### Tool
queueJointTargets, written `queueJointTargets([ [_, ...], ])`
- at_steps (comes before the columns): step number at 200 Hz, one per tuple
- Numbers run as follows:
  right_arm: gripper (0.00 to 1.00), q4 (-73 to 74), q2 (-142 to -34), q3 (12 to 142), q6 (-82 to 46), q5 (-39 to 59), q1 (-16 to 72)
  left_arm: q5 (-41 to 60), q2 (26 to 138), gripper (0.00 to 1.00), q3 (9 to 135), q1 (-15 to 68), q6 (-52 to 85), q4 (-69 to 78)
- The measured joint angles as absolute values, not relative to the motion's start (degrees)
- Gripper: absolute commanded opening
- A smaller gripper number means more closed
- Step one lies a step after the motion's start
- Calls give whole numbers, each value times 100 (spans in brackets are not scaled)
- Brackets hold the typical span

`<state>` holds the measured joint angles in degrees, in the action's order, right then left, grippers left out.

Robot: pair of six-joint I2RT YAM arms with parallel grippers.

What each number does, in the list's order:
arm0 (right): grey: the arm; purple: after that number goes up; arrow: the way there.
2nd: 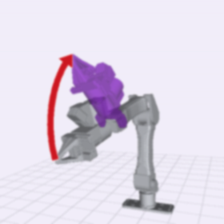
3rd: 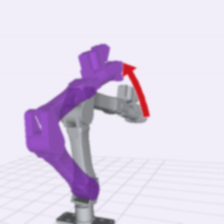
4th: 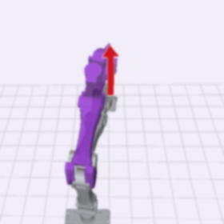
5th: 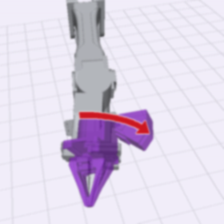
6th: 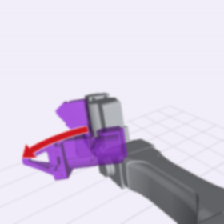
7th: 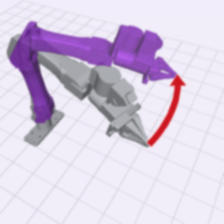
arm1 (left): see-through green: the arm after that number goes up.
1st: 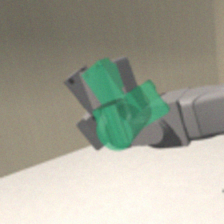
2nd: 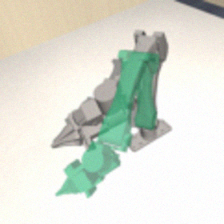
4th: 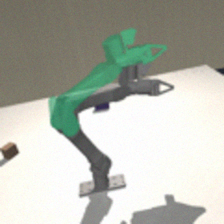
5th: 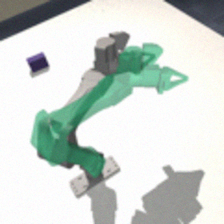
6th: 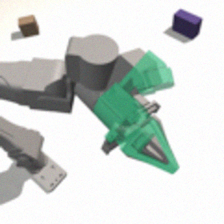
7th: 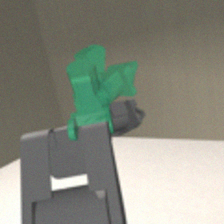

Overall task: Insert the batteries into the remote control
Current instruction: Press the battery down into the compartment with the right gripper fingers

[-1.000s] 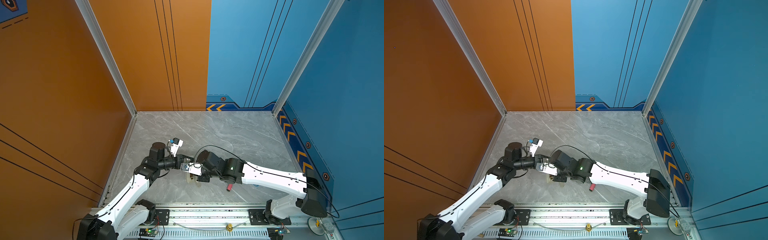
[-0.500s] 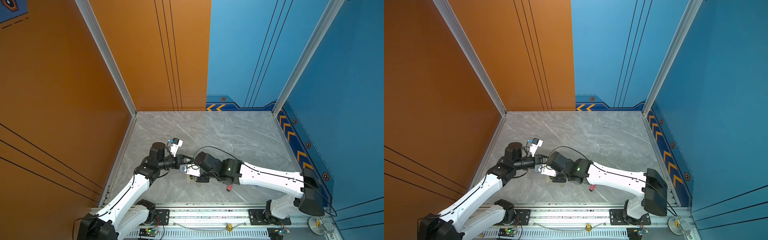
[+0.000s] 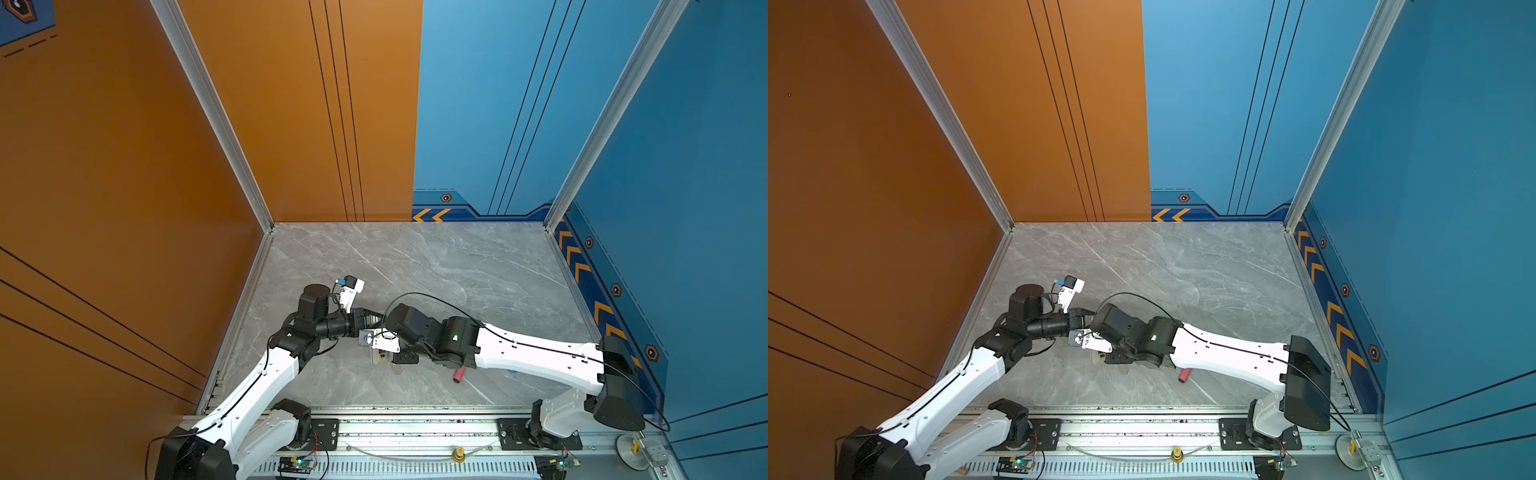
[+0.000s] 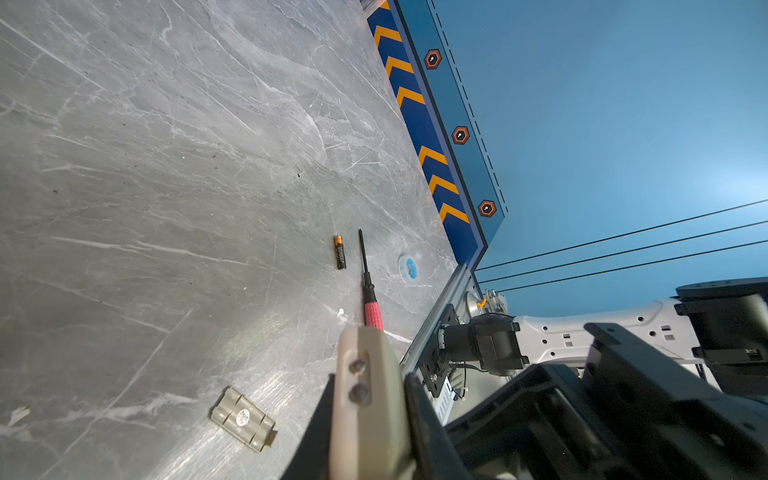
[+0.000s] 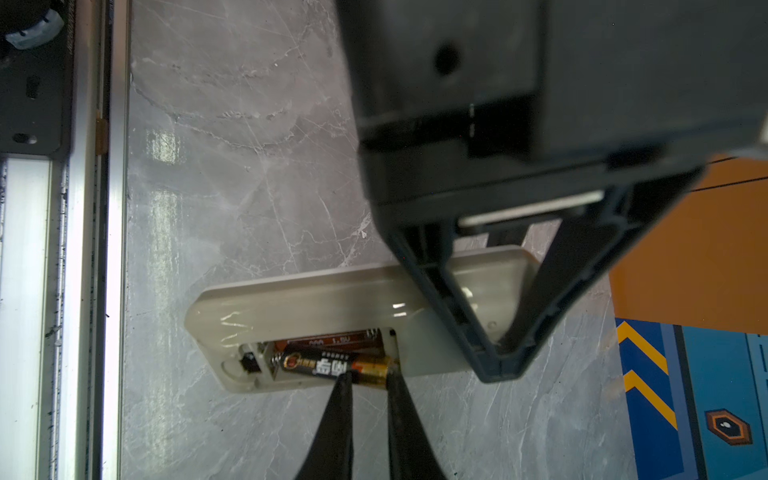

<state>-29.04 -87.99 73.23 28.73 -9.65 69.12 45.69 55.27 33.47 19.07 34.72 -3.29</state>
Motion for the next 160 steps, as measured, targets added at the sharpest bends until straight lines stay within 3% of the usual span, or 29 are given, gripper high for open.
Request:
queueJointTargets([
  [160,9,-3159,-9166,7640,3096,-1387,7063,4394,5599,0,3345,1868,3465,-464],
])
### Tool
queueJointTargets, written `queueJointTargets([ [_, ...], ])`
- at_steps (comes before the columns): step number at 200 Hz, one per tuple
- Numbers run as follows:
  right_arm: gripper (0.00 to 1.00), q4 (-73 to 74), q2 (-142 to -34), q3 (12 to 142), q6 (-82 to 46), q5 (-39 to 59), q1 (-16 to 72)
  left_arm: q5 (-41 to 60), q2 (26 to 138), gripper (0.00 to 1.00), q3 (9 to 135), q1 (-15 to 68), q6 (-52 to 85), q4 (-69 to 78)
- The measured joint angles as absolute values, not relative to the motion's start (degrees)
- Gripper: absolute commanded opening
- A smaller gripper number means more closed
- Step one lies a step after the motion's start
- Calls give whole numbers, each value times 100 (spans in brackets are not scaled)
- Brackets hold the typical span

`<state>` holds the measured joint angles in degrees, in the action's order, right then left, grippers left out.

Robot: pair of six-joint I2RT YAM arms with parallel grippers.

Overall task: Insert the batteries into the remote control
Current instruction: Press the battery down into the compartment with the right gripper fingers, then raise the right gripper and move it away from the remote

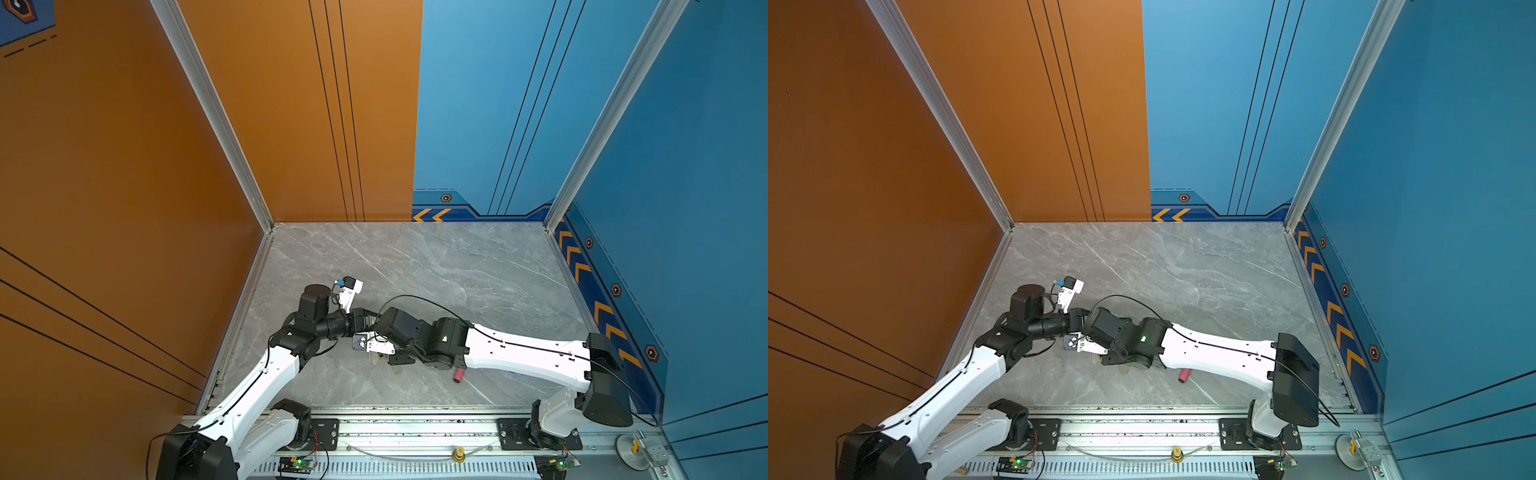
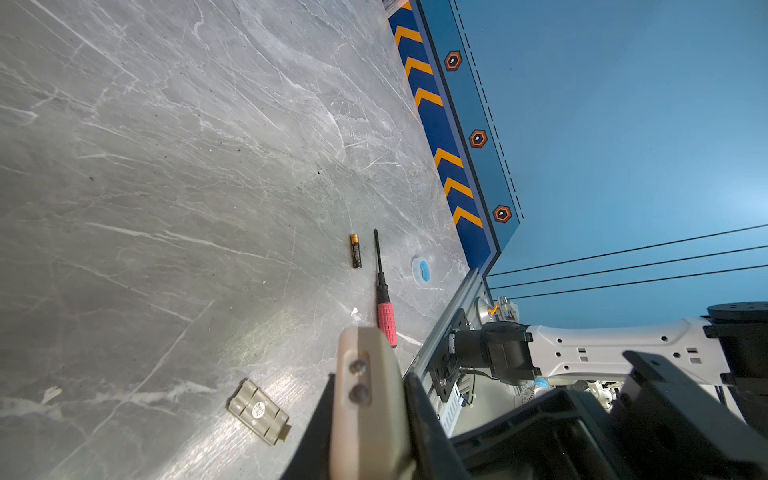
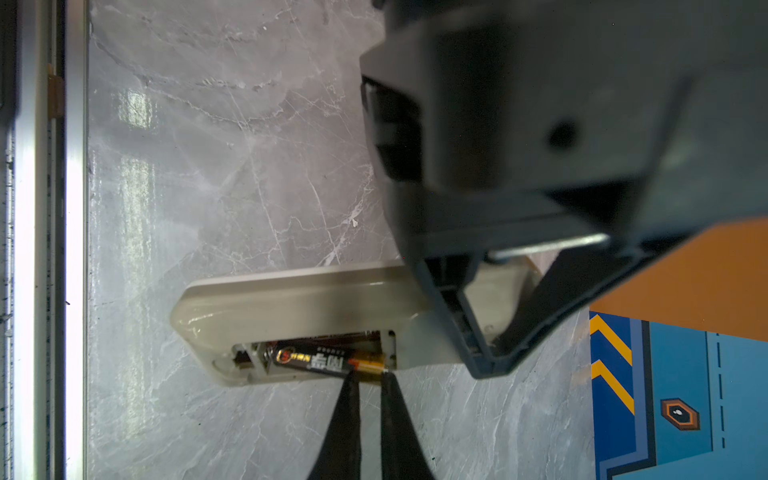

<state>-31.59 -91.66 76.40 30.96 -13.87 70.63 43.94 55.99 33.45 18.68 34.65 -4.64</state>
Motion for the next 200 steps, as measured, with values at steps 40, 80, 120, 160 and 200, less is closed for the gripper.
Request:
queueJointTargets([
  [40,9,-3203,-9196,7649,3175,-1387,7096,4394,5599,0,3345,1870,3461,-561],
  [80,8,-3258,-9249,7703,3188,-1387,7105,4377,5599,0,3339,1868,3426,-587],
  [120,5,-3393,-9421,7732,3247,-1317,7199,4357,5594,0,3339,1831,3422,-475],
  [160,4,-3544,-9496,7736,3286,-1227,7271,4298,5594,0,3339,1831,3361,-401],
  [200,7,-3557,-9491,7745,3275,-1225,7264,4300,5594,0,3339,1831,3361,-395],
])
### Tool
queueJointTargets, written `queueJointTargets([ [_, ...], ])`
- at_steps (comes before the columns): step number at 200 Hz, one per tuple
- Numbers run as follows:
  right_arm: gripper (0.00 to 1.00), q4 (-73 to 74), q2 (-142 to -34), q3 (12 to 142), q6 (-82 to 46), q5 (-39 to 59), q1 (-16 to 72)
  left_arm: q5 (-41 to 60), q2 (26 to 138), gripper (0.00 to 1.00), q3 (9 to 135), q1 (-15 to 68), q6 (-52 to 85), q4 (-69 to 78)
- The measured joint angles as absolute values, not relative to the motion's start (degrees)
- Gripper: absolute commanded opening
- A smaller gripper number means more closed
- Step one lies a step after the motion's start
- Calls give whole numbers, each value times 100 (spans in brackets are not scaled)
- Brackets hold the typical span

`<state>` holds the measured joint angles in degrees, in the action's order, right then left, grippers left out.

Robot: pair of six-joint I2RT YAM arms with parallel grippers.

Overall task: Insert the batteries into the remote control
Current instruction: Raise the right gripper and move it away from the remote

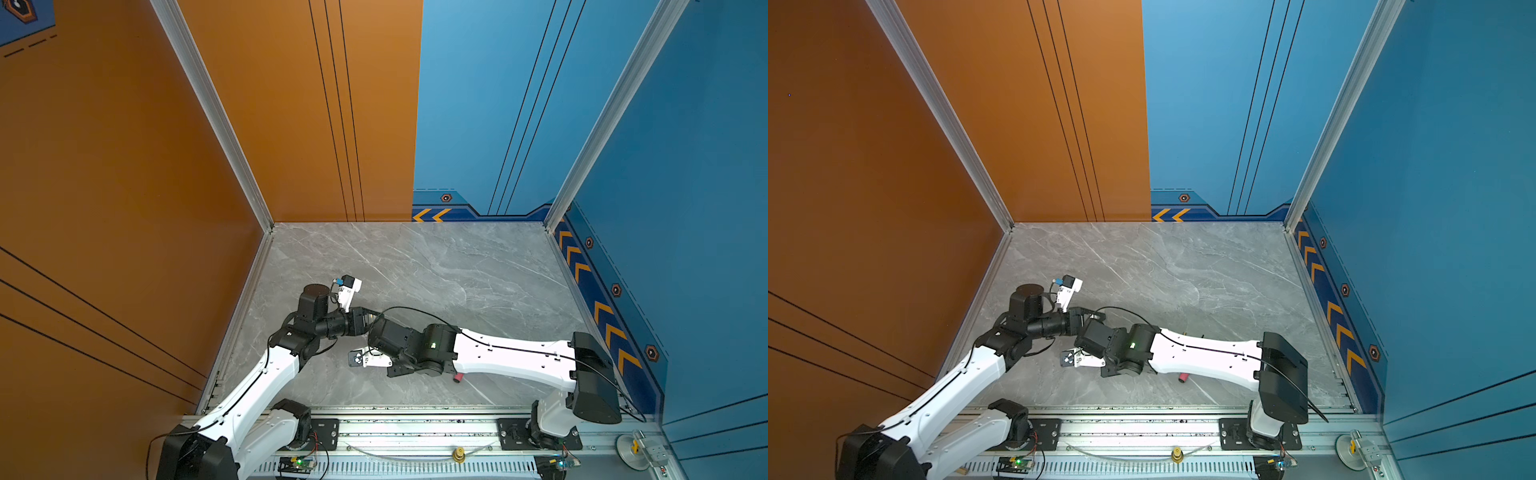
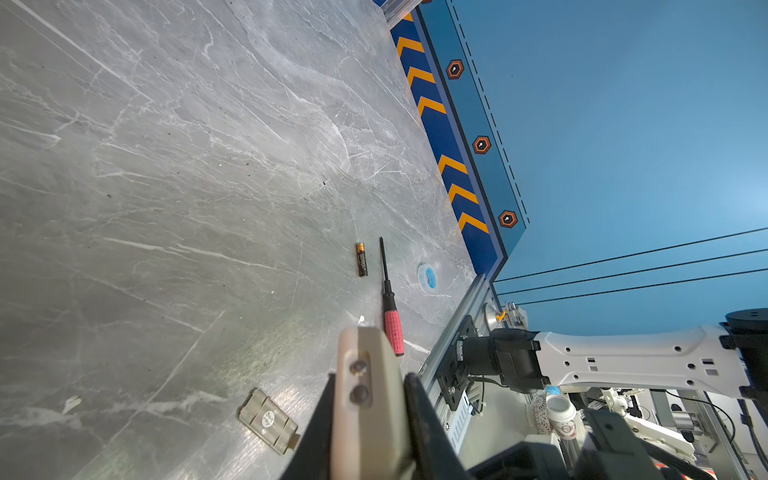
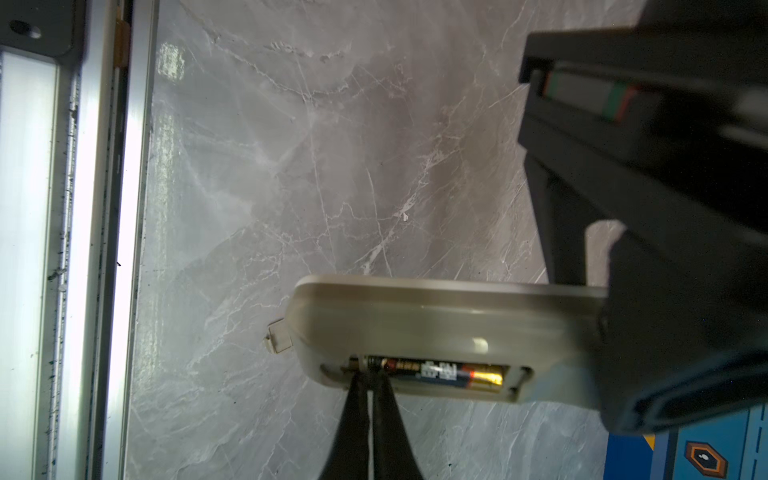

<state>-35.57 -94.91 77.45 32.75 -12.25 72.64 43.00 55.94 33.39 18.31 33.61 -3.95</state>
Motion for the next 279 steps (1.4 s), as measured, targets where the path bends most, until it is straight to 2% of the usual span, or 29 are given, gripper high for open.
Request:
queueJointTargets([
  [41,17,-3544,-9284,7688,3081,-1072,7150,4383,5557,0,3339,1826,3409,-309],
  [129,41,-3304,-7931,6991,2359,-834,6766,4724,5472,0,3341,1826,3562,-187],
  [175,52,-3085,-7378,6595,1660,-751,6130,4724,5472,0,3341,1826,3594,-128],
  [224,56,-3092,-6906,6333,858,-663,5256,4722,5472,0,3341,1844,3653,-14],
  [279,59,-3437,-6947,6300,-82,-650,4259,4716,5472,0,3341,1962,3741,71],
])
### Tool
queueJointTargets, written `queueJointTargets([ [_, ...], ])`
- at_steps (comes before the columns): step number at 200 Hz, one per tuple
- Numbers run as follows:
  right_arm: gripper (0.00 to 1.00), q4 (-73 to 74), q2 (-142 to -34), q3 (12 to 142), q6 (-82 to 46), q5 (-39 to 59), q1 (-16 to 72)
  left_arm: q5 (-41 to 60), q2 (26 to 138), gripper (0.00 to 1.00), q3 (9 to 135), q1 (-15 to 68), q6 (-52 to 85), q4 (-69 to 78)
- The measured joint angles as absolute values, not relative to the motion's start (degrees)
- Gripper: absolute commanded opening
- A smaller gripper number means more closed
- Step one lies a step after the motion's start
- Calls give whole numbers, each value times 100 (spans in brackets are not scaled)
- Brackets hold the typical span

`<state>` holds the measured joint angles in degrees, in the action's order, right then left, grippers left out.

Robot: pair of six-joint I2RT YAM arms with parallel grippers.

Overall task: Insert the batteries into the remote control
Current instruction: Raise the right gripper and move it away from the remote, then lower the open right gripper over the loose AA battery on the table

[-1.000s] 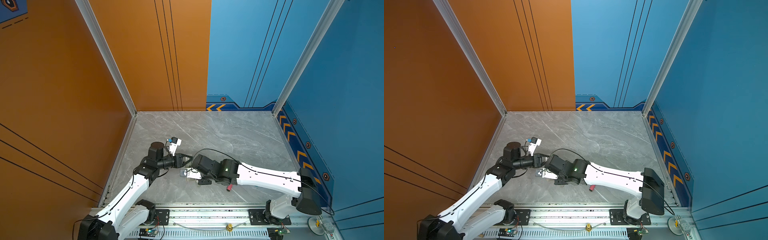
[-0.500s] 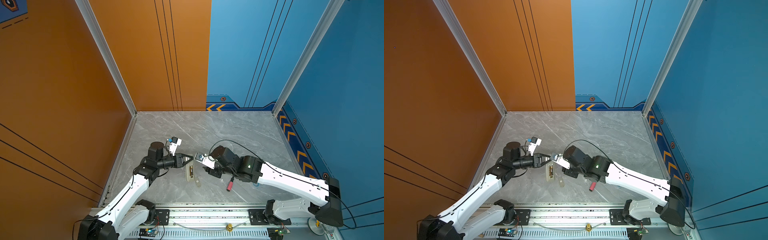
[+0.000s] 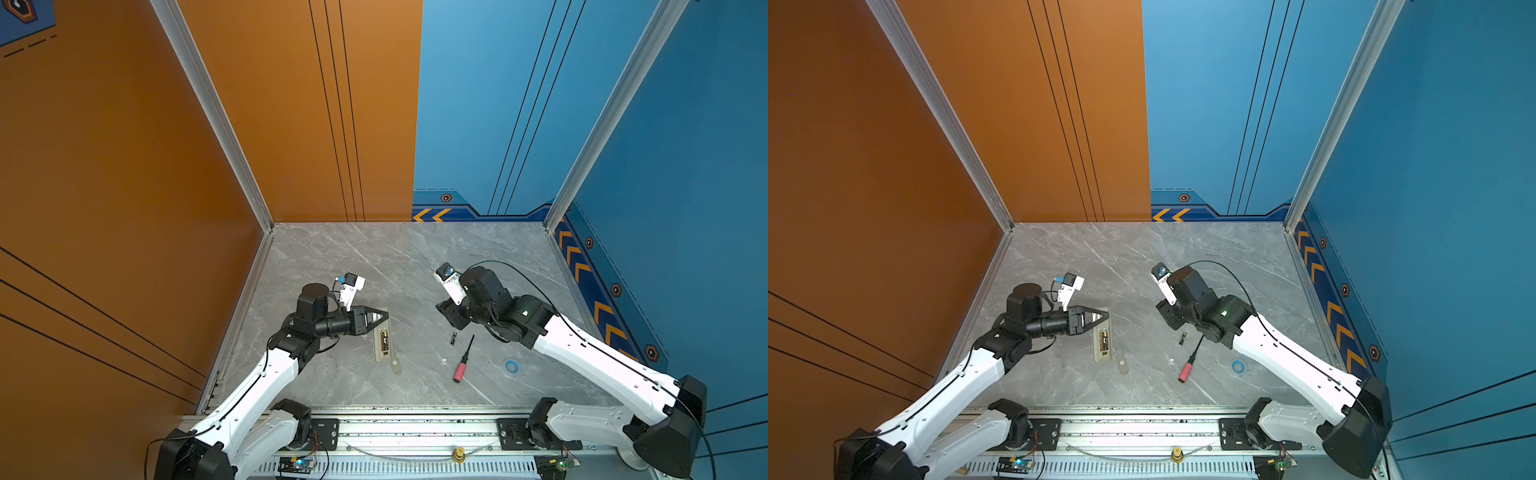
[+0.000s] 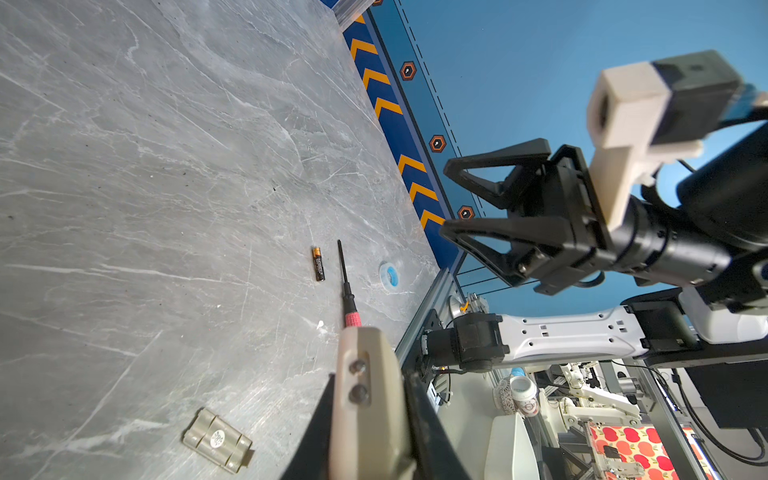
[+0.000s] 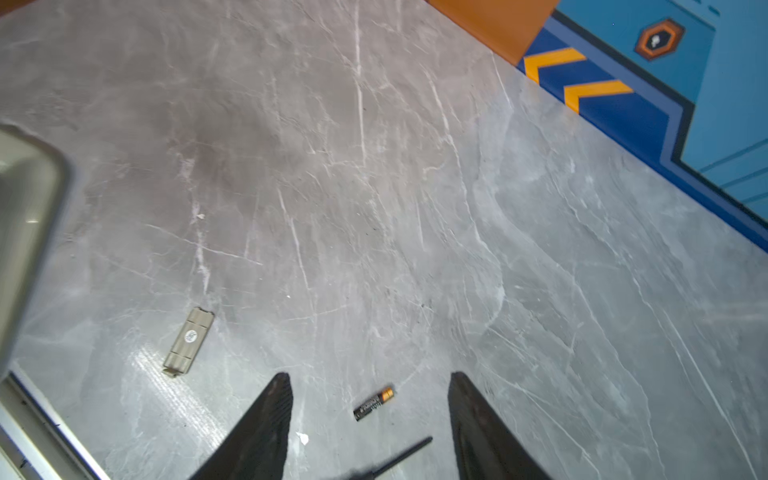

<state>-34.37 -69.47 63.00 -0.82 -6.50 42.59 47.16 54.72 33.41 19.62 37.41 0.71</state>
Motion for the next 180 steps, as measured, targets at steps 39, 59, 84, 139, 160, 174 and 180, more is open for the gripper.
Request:
queueJointTargets([
  [39,58,-3693,-7028,6071,-714,-541,3590,4674,5472,0,3341,2003,3756,78],
  [59,58,-3754,-7140,5955,-913,-432,3514,4633,5470,0,3339,2036,3756,115],
  [84,60,-3756,-7417,5804,-1068,-298,3481,4541,5452,0,3306,2078,3754,178],
  [139,62,-3730,-7793,5430,-1321,-121,3448,4222,5332,0,3173,2228,3754,200],
  [160,58,-3660,-7970,5384,-1378,-58,3448,4119,5330,0,3153,2320,3754,217],
  [174,56,-3597,-8138,5376,-1400,-16,3448,4080,5332,0,3122,2333,3758,276],
  [180,55,-3573,-8215,5374,-1402,-14,3448,4064,5332,0,3109,2338,3758,303],
])
